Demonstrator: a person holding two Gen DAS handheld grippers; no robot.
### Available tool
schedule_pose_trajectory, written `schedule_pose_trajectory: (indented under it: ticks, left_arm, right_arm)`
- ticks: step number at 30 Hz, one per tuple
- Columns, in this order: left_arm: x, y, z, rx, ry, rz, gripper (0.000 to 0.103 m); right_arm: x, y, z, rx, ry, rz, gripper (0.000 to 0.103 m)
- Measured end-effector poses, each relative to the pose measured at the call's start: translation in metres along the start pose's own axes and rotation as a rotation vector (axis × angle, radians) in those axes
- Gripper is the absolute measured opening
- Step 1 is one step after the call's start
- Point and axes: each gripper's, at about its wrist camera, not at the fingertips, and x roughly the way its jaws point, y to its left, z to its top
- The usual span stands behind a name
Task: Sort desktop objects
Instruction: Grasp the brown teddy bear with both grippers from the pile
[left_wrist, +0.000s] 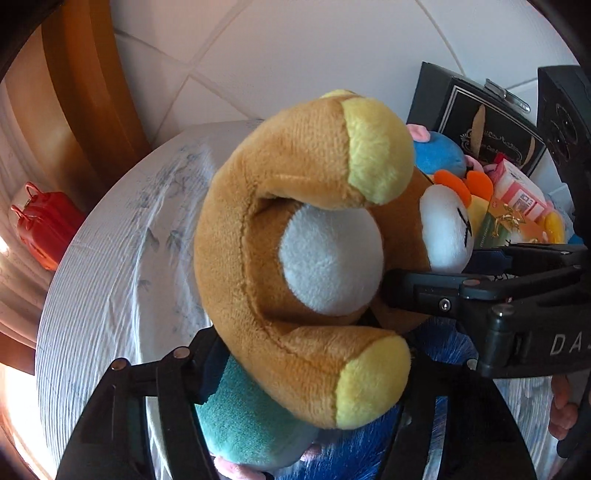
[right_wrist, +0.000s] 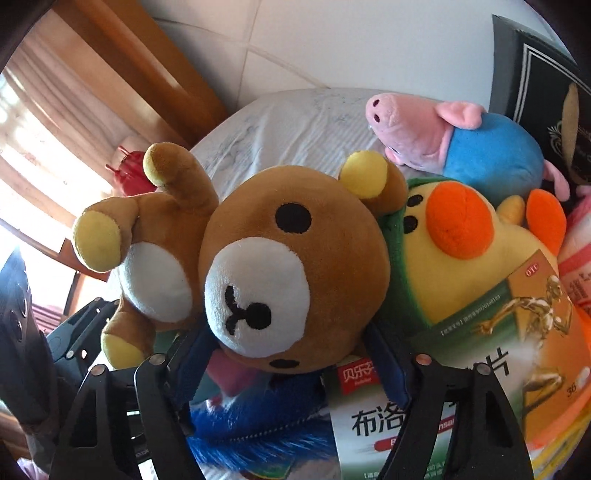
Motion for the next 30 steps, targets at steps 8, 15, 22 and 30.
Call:
schedule_pose_trajectory:
  ticks: [8,15,22,30]
  left_arm:
    - [-0.044,-0.047,-0.034,0.075,-0.034,-0.073,0.063]
    - [-0.033,-0.001,-0.049,-0.087,0.06,-0.058,0.053]
    - [-0.029,0.03,-0.079,-0.119,0.11,0.0,0.053]
    - [-0.089,0.034,-0.073,-0.167,-0.019,-0.022,0.065]
  right_arm:
    - [-0.042,0.004,-0.064,0.007,0.005,0.019,0.019]
    - [-0.061,-0.01,-0.089,0.065,0.011,-0.087,0.02]
    - [-0.082,0.019,-0.075,-0.023,-0.053,-0.063,0.079]
    - [-0.077,0.033,-0.05,-0.092,-0.069,-0.055,0.084]
